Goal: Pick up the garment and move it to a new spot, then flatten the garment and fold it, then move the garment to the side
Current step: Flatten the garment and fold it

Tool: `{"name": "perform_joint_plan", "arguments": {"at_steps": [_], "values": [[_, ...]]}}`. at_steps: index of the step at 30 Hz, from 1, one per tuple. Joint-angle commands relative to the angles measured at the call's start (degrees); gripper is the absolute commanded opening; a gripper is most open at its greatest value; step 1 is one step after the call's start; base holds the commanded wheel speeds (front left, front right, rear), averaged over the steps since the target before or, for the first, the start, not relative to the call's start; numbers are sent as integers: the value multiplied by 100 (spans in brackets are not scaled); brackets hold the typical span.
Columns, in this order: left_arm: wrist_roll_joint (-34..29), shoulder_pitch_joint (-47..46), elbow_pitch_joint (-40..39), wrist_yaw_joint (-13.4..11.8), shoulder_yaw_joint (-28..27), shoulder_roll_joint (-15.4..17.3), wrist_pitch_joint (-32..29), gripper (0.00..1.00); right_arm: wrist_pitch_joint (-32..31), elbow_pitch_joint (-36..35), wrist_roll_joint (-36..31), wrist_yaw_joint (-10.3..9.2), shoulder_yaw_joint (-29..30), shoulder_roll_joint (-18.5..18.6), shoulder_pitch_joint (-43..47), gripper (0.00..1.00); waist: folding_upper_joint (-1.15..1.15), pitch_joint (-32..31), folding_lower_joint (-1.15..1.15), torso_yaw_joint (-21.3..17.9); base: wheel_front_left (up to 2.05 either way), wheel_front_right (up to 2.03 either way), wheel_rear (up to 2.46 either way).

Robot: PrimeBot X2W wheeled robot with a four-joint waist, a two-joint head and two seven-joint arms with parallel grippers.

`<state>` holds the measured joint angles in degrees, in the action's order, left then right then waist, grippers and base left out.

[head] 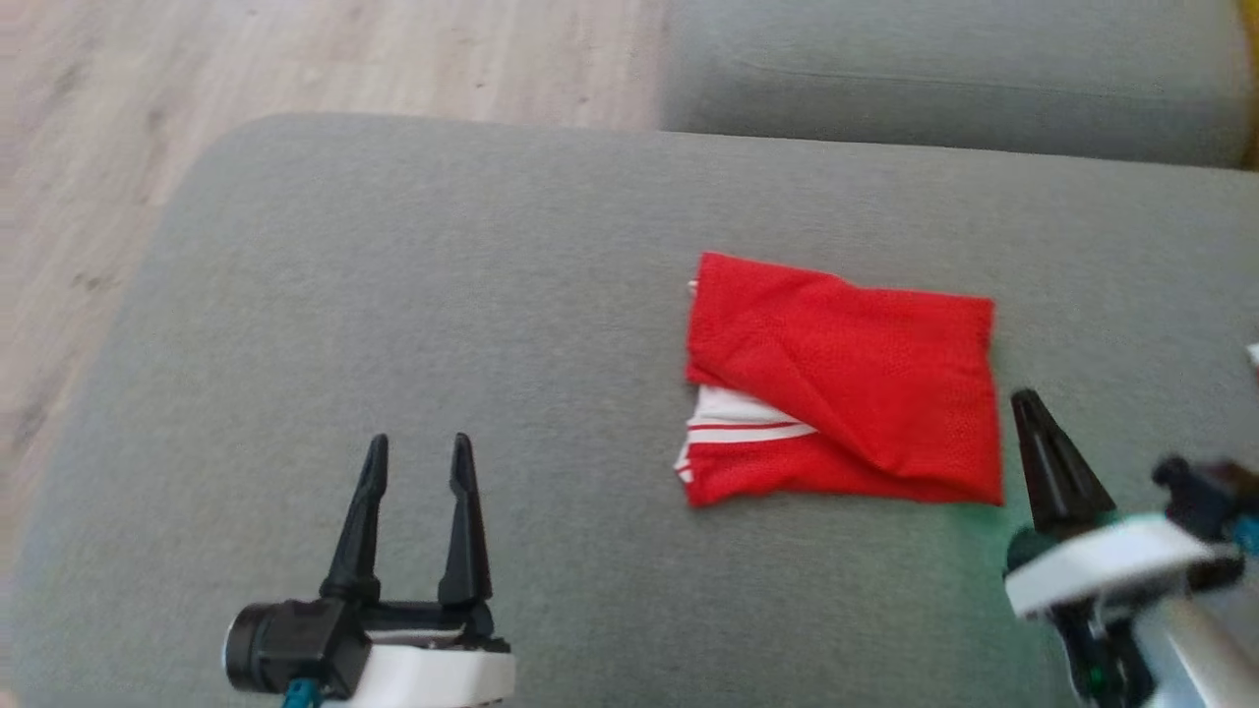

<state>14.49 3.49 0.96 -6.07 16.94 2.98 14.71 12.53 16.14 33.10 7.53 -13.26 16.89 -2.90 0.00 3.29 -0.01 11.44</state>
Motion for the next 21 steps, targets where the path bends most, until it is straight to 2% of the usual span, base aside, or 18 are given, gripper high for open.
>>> {"name": "perform_joint_plan", "arguments": {"at_steps": [1,8,13,17,21], "values": [[17,-196,-227,-34,-90,-10,29,100,-148,31,118,-4,-193,164,-521,0,0,91,1,325,0,0,0],[131,-282,-211,-99,200,-10,29,100,-1017,1363,244,-4,-1106,467,-1775,0,0,378,1,1060,0,0,0],[255,-369,-212,-178,324,-10,29,100,-1431,1968,720,-4,-1896,603,-2143,0,0,540,1,1373,0,0,0],[270,-415,-243,-232,320,-10,29,100,-1436,1571,1446,-4,-2526,682,-2090,0,0,604,1,1396,0,0,0],[200,-400,-323,-251,201,-10,29,100,-1277,711,1949,-4,-3074,980,-1878,0,0,616,1,1139,0,0,0]]}}
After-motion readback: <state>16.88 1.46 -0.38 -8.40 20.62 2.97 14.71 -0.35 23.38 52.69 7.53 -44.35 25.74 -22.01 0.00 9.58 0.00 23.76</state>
